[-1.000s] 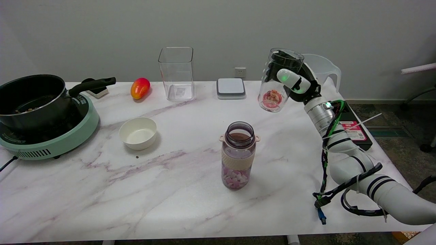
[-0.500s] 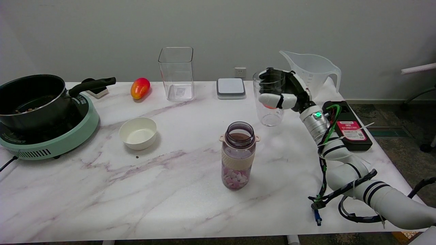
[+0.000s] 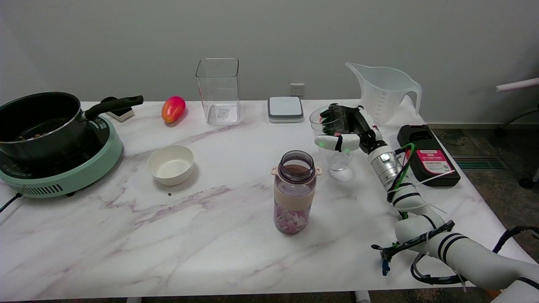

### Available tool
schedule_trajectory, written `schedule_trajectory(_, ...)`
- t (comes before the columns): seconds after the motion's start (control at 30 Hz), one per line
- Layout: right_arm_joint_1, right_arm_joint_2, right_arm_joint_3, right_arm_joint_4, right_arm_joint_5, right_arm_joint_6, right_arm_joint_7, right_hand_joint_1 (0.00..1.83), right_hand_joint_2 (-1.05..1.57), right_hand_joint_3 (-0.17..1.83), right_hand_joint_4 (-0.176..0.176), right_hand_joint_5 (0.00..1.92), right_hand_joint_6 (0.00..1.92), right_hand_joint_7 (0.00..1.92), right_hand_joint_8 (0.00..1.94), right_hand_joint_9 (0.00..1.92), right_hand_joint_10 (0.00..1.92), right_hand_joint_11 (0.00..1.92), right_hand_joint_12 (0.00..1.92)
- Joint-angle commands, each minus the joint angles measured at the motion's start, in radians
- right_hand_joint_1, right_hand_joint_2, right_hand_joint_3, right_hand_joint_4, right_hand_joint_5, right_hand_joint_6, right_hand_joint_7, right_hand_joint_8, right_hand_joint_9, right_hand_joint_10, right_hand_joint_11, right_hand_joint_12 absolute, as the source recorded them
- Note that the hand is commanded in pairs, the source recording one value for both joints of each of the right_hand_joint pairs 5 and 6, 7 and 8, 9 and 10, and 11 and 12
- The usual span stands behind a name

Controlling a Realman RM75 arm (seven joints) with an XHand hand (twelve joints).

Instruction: Place the measuring cup onto the table.

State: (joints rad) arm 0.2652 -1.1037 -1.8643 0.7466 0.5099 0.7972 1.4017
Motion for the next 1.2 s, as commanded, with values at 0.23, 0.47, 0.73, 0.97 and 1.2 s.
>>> schedule_trajectory(0.23,0.004,-0.020,0.020,-0.061,0.031,0.034,-0.048,1.51,0.62,0.88,0.000,1.36,1.36,1.28,1.28,1.26,1.26,1.10,1.10)
schedule_trajectory(0.47,0.042,-0.017,0.024,-0.034,0.034,0.107,-0.037,1.53,0.55,0.95,0.000,1.35,1.35,1.28,1.28,1.25,1.25,1.09,1.09)
schedule_trajectory(0.73,0.090,-0.046,0.000,-0.101,0.054,0.187,-0.123,1.48,0.84,0.66,0.000,1.46,1.46,1.35,1.35,1.32,1.32,1.17,1.17)
schedule_trajectory(0.97,0.122,-0.070,-0.018,-0.171,0.135,0.291,-0.322,1.34,1.27,0.33,0.000,1.61,1.61,1.46,1.46,1.40,1.40,1.26,1.26)
schedule_trajectory(1.2,0.114,-0.080,-0.019,-0.212,0.187,0.317,-0.353,1.17,1.56,0.22,0.000,1.75,1.75,1.53,1.53,1.45,1.45,1.32,1.32)
